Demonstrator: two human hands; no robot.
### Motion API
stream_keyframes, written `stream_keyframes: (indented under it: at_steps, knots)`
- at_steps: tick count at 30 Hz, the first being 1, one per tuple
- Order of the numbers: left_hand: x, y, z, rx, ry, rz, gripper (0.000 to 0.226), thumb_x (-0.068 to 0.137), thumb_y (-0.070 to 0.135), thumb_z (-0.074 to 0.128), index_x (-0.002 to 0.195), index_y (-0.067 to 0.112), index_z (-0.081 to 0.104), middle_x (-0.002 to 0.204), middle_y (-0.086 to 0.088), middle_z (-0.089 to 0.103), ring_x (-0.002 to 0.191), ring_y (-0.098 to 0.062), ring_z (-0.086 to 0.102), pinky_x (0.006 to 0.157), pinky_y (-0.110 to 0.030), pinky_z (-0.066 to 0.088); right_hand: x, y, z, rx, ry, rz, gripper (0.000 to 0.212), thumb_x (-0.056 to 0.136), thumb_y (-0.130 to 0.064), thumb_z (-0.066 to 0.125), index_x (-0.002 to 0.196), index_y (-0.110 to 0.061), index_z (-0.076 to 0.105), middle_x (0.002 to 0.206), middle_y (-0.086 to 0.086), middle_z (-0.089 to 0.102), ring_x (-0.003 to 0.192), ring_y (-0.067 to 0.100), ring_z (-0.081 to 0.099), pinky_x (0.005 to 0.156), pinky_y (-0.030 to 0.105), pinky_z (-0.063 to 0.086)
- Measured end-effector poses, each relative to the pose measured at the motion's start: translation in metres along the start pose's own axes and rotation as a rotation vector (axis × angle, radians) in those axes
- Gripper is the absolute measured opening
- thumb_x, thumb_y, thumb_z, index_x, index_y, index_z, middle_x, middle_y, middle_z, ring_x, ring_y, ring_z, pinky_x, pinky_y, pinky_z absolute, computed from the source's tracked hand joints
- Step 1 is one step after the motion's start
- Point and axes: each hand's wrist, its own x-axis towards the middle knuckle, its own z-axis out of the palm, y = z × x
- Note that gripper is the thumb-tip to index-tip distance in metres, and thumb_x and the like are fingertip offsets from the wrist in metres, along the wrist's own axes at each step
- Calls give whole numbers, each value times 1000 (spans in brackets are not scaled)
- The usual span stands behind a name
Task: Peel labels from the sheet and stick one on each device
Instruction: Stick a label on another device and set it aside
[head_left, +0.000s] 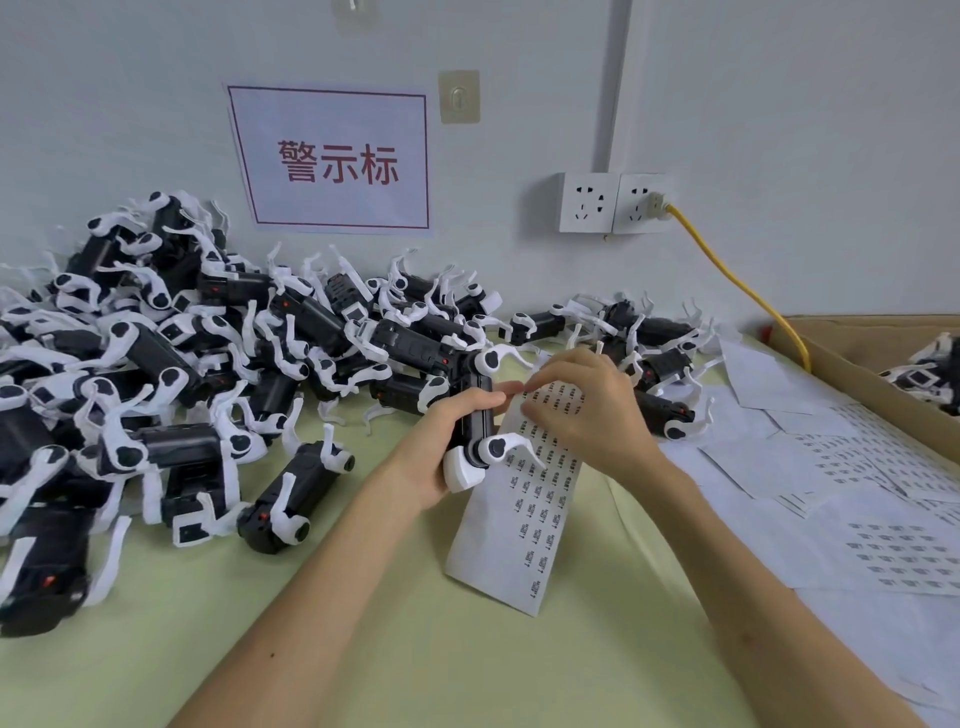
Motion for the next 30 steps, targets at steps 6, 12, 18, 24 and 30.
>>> stream_keyframes:
  at_steps: [6, 12, 18, 24, 30]
  knots:
    - [1, 0, -1, 11, -16, 78, 40, 89, 28, 63, 125, 13, 74, 137, -13, 66, 119, -22, 63, 113, -39, 43, 1, -1, -1, 2, 53, 57, 17, 82, -32, 83, 98, -29, 77, 114, -10, 66, 117, 15, 54, 106, 52, 38]
    - [-2, 3, -1, 107, -51, 114, 38, 83, 34, 61, 112, 21, 80, 131, -1, 71, 124, -7, 63, 111, -34, 41, 0, 0, 0, -67, 93, 7, 15, 81, -32, 85, 94, -26, 79, 108, -11, 68, 111, 16, 53, 102, 47, 37]
    - [-8, 5, 1, 177, -48, 92, 44, 81, 32, 63, 121, 19, 76, 131, -7, 71, 98, -16, 68, 90, -27, 50, -2, 1, -1, -7, 3, -41, 8, 82, -24, 85, 84, -22, 78, 82, -14, 66, 72, 6, 61, 71, 30, 50]
    - [-10, 4, -1, 246, -41, 93, 36, 82, 31, 64, 113, 27, 80, 122, -2, 75, 108, -7, 69, 80, -16, 55, -2, 0, -3, -42, 10, -23, 7, 86, -23, 79, 79, -25, 78, 76, -16, 66, 68, 7, 62, 67, 38, 54]
    - [-7, 0, -4, 298, -61, 64, 34, 69, 43, 79, 99, 27, 80, 99, -3, 64, 89, -15, 59, 87, -24, 48, -2, 2, -5, -87, 67, 24, 11, 89, -20, 73, 79, -16, 76, 75, -7, 68, 70, 17, 63, 65, 42, 55]
